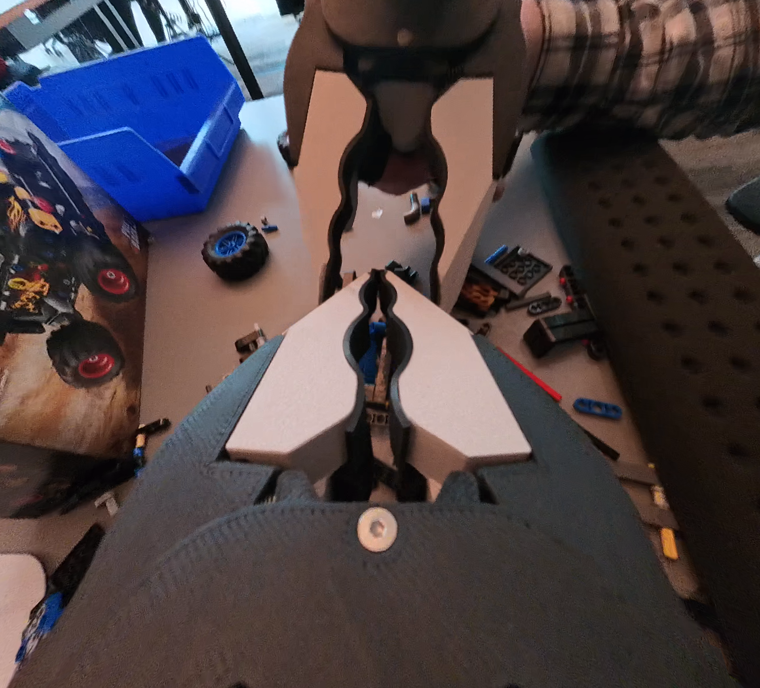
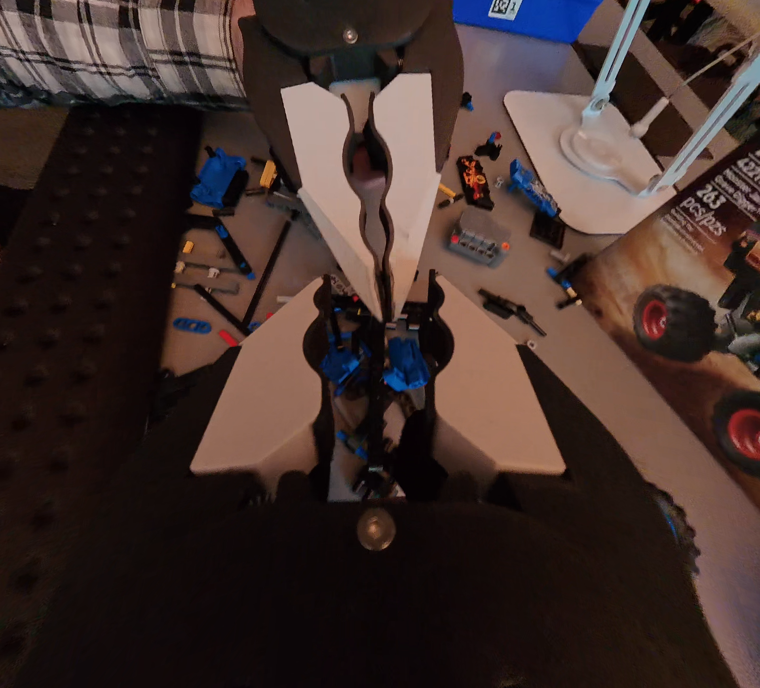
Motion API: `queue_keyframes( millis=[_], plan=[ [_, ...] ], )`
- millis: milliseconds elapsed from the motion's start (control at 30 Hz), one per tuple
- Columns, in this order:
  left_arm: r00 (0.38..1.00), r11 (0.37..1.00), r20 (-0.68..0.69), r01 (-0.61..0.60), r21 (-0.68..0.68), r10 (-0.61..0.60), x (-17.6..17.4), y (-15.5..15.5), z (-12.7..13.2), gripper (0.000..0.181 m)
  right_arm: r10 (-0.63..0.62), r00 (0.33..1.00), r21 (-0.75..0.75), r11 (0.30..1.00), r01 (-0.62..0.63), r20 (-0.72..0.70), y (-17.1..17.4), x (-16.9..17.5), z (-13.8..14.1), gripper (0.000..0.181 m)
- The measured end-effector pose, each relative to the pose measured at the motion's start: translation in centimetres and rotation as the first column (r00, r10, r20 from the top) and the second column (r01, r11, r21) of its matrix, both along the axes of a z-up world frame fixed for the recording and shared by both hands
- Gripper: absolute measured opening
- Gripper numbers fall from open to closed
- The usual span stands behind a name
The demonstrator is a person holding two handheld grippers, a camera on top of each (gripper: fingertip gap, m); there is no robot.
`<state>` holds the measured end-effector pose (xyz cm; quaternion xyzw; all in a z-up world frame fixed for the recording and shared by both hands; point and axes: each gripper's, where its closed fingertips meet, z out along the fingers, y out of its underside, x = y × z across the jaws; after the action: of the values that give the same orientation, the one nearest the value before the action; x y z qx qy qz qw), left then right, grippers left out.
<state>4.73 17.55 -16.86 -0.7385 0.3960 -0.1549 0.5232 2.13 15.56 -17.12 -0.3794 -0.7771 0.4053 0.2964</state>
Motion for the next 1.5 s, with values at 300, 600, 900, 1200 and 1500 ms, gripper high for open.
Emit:
queue_keyframes(
  millis=[300,600,900,1200,1500],
  plan=[
    [0.998,0.996,0.059,-0.016,0.091,0.011,0.7,0.6,1.7,0.0,-0.016,0.995,0.031,0.999,0.019,-0.1,-0.5,-0.9,1.4,0.041],
    [0.988,0.99,0.06,-0.141,0.011,0.14,-0.9,1.8,1.5,0.0,-0.051,0.991,0.106,0.992,0.065,-0.125,0.5,-0.3,3.1,0.054],
    [0.976,0.972,0.068,-0.199,-0.124,0.208,-0.3,2.4,0.0,0.0,0.032,0.985,0.212,0.977,0.004,-0.169,-4.2,-3.6,3.8,0.09],
    [0.929,0.91,0.03,-0.354,-0.217,0.368,-2.5,2.9,-1.3,0.004,-0.084,0.966,0.524,0.826,0.206,-0.246,-4.3,-6.4,2.4,0.085],
    [0.881,0.848,-0.1,-0.473,-0.239,0.463,-4.8,3.3,-3.1,0.007,-0.19,0.931,0.699,0.617,0.36,-0.312,-3.3,-7.8,1.2,0.09]
  ],
)
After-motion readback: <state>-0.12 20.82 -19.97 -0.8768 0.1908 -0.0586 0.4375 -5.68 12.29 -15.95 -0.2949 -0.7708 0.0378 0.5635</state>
